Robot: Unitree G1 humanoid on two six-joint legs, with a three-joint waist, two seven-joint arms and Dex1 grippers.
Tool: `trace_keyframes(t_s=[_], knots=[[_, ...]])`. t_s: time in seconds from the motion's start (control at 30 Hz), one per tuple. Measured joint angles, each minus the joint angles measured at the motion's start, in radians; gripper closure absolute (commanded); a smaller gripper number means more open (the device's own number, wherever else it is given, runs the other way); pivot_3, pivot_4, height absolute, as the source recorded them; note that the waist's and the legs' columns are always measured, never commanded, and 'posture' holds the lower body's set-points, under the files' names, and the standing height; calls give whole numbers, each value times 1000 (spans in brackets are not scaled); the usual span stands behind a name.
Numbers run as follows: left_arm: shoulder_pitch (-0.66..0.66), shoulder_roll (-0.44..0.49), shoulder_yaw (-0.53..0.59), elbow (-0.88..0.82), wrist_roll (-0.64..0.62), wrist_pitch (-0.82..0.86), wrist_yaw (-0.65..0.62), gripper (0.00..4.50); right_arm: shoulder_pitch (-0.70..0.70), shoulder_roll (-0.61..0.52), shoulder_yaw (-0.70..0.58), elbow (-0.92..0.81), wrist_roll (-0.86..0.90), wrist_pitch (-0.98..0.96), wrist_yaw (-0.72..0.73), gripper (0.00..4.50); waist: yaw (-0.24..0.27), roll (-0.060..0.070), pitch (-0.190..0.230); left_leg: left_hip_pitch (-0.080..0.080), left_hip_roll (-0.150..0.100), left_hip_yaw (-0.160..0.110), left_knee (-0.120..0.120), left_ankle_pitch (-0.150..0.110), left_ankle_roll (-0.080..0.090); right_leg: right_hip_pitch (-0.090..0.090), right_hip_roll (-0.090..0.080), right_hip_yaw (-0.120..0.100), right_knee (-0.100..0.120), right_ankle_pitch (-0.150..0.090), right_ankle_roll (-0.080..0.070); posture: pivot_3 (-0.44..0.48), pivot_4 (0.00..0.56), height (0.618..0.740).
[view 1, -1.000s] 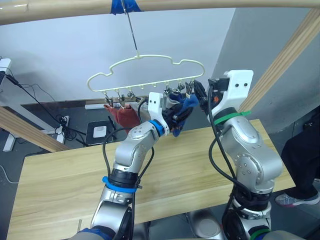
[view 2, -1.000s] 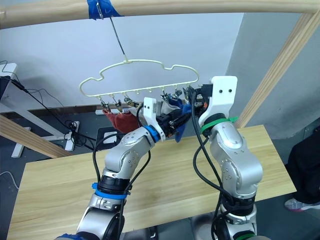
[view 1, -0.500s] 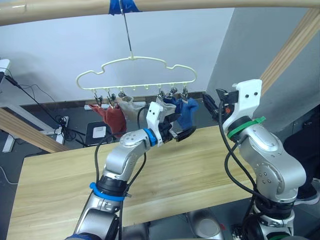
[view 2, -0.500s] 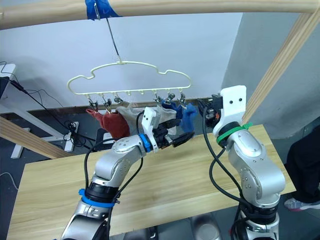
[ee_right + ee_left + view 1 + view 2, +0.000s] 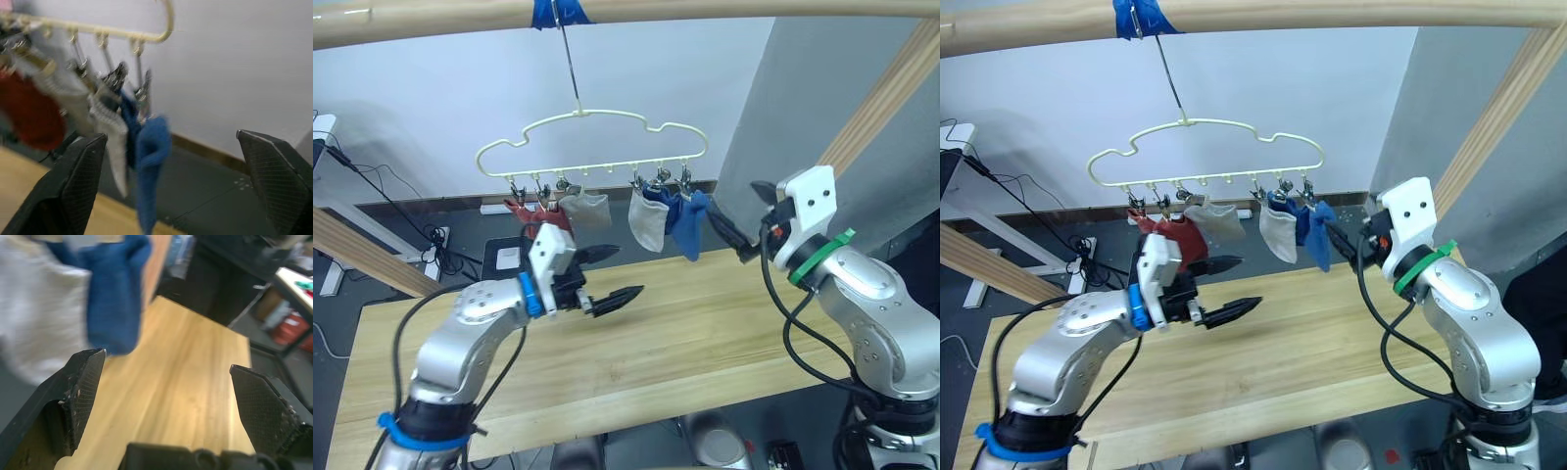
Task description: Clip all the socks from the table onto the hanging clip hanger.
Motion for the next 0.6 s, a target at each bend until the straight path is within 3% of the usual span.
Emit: trace_keyframes(t_s=[0.27, 0.43, 0.6], knots=[[263, 126, 245, 11, 90, -57, 62, 0, 112, -240, -40, 86, 74, -162, 314, 38, 30, -1, -31, 0, 0, 0, 0, 0, 0, 1, 0, -1, -3, 0, -1, -162, 123, 740], [306, 189, 336, 70, 140, -58, 81, 0, 116, -298, -71, 193, 76, -270, 414, 38, 51, -3, -63, 3, 0, 2, 0, 0, 0, 3, 2, -1, -3, 1, -2, -154, 98, 740], [305, 200, 340, 106, 142, -57, 76, 0, 107, -314, -72, 223, 76, -302, 434, 38, 52, -5, -78, 12, 1, 3, 0, 0, 0, 12, 4, 0, -4, 1, -2, -157, 88, 740]])
